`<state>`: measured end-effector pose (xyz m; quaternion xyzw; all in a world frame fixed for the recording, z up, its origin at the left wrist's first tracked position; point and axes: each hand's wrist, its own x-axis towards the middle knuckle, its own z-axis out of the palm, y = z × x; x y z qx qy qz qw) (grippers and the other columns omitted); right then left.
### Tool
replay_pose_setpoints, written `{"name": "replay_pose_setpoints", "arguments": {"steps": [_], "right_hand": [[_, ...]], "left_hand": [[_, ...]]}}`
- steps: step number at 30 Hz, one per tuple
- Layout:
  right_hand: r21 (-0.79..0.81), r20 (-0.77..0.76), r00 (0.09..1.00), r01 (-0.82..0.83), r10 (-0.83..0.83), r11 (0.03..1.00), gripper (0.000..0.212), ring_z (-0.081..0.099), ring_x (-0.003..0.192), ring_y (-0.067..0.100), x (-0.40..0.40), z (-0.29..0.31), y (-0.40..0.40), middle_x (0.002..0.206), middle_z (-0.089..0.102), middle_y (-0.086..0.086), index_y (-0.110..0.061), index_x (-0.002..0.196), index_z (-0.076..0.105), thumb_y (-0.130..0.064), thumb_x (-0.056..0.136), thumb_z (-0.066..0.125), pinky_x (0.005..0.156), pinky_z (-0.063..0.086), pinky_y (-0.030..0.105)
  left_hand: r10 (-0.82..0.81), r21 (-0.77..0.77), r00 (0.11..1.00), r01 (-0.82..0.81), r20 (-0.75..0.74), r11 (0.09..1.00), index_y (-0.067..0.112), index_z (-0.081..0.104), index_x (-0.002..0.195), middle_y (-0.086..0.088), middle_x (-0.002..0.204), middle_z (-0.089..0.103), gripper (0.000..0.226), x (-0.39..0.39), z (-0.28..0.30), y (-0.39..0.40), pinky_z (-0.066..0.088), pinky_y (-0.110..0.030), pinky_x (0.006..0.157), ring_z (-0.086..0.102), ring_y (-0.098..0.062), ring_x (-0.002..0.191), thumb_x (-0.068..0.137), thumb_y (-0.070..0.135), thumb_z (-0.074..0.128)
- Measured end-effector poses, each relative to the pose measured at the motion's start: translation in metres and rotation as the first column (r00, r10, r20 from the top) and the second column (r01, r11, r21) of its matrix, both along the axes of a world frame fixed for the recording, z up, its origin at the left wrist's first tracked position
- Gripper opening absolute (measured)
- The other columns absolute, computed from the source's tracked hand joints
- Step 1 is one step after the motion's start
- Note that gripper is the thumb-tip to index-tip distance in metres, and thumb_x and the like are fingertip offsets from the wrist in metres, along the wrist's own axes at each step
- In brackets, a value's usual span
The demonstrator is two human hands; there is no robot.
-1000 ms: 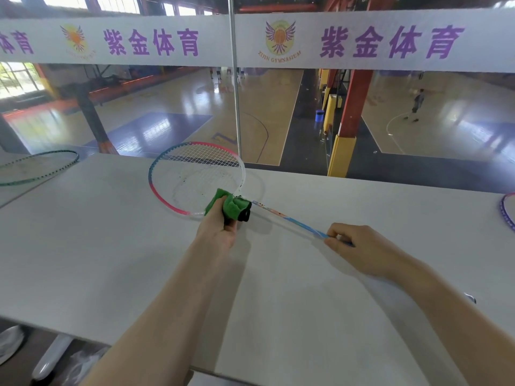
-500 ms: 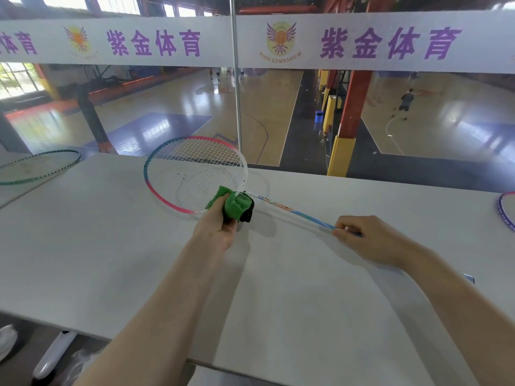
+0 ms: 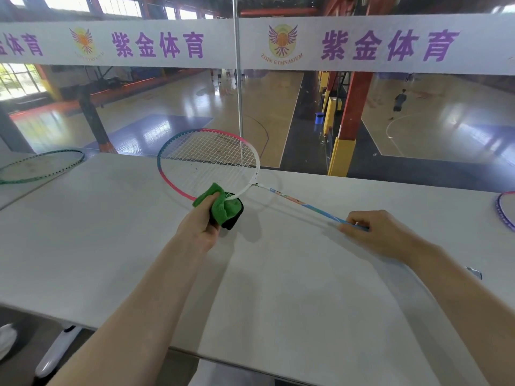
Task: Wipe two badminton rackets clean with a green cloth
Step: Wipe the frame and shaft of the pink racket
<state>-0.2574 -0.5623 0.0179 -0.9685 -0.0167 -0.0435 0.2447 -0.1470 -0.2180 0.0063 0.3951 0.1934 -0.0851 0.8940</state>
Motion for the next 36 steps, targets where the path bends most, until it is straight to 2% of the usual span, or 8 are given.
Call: {"name": "replay_pose_setpoints", "arguments": {"steps": [4,9,13,17,24,29,33,36], "right_hand": [[-0.107,0.022,0.999,0.039,-0.037,0.993,0.035,0.050,0.060,0.017,-0.002,0.000,-0.014,0.060,0.051,-0.005,-0.031,0.073,0.058,-0.061,0.090,0.050,0.057,0.042,0.037],[-0.453,0.109,0.988,0.144,-0.106,0.880,0.035,0.053,0.062,0.015,-0.001,0.001,-0.001,0.064,0.054,-0.008,-0.029,0.077,0.050,-0.052,0.100,0.036,0.059,0.046,0.032],[-0.438,0.152,0.956,0.294,-0.252,0.850,0.025,0.051,0.065,0.021,0.008,-0.005,0.017,0.069,0.055,-0.002,-0.020,0.083,0.055,-0.034,0.099,0.042,0.057,0.038,0.030],[-0.386,0.147,0.922,0.388,-0.359,0.837,0.024,0.051,0.068,0.026,0.015,-0.009,0.036,0.066,0.048,-0.001,-0.019,0.078,0.052,-0.033,0.095,0.043,0.058,0.035,0.030],[-0.414,0.212,0.904,0.427,-0.371,0.804,0.032,0.048,0.061,0.025,0.016,-0.016,0.043,0.055,0.045,-0.002,-0.014,0.064,0.044,-0.033,0.089,0.046,0.054,0.028,0.030],[-0.388,0.254,0.892,0.448,-0.374,0.806,0.033,0.047,0.059,0.024,0.019,-0.015,0.040,0.054,0.046,-0.002,-0.014,0.064,0.043,-0.033,0.089,0.046,0.051,0.024,0.030],[-0.486,0.271,0.904,0.426,-0.331,0.763,0.034,0.046,0.060,0.021,0.023,-0.004,0.037,0.057,0.043,-0.005,-0.020,0.071,0.047,-0.039,0.097,0.040,0.050,0.023,0.029],[-0.554,0.241,0.931,0.364,-0.274,0.749,0.032,0.049,0.062,0.018,0.024,0.003,0.044,0.058,0.042,-0.006,-0.023,0.075,0.048,-0.040,0.099,0.035,0.052,0.029,0.028]], "left_hand": [[0.006,0.054,0.999,-0.008,0.044,0.999,0.010,0.070,0.091,-0.008,0.089,0.074,0.009,0.005,-0.002,0.023,0.057,-0.036,0.085,0.071,-0.020,0.084,0.083,0.008,0.075],[-0.055,0.140,0.992,0.039,0.112,0.989,0.013,0.066,0.088,-0.001,0.079,0.070,0.003,0.001,-0.002,0.024,0.056,-0.025,0.064,0.069,-0.012,0.071,0.090,0.010,0.067],[-0.081,0.117,0.990,0.068,0.111,0.991,0.009,0.068,0.093,-0.010,0.099,0.072,0.004,-0.002,-0.005,0.021,0.056,-0.035,0.086,0.069,-0.022,0.092,0.089,0.008,0.068],[-0.142,0.149,0.981,0.121,0.136,0.981,0.008,0.066,0.096,-0.006,0.091,0.072,0.006,-0.005,-0.010,0.020,0.059,-0.026,0.068,0.071,-0.016,0.081,0.093,0.012,0.064],[-0.122,0.138,0.984,0.104,0.129,0.985,0.011,0.066,0.101,-0.008,0.098,0.069,0.012,-0.001,-0.008,0.026,0.055,-0.036,0.089,0.068,-0.021,0.092,0.090,0.015,0.068],[-0.103,0.163,0.986,0.081,0.134,0.983,0.009,0.066,0.099,-0.007,0.094,0.071,0.012,-0.001,-0.004,0.027,0.057,-0.031,0.076,0.071,-0.017,0.083,0.090,0.016,0.069],[-0.071,0.199,0.977,0.030,0.202,0.980,0.006,0.067,0.104,-0.006,0.097,0.075,0.018,-0.015,-0.001,0.016,0.057,-0.027,0.071,0.073,-0.015,0.085,0.089,0.015,0.069],[-0.075,0.245,0.965,0.011,0.251,0.969,0.007,0.067,0.106,-0.006,0.099,0.075,0.018,-0.024,-0.001,0.000,0.057,-0.025,0.070,0.073,-0.015,0.088,0.088,0.010,0.069]]}}
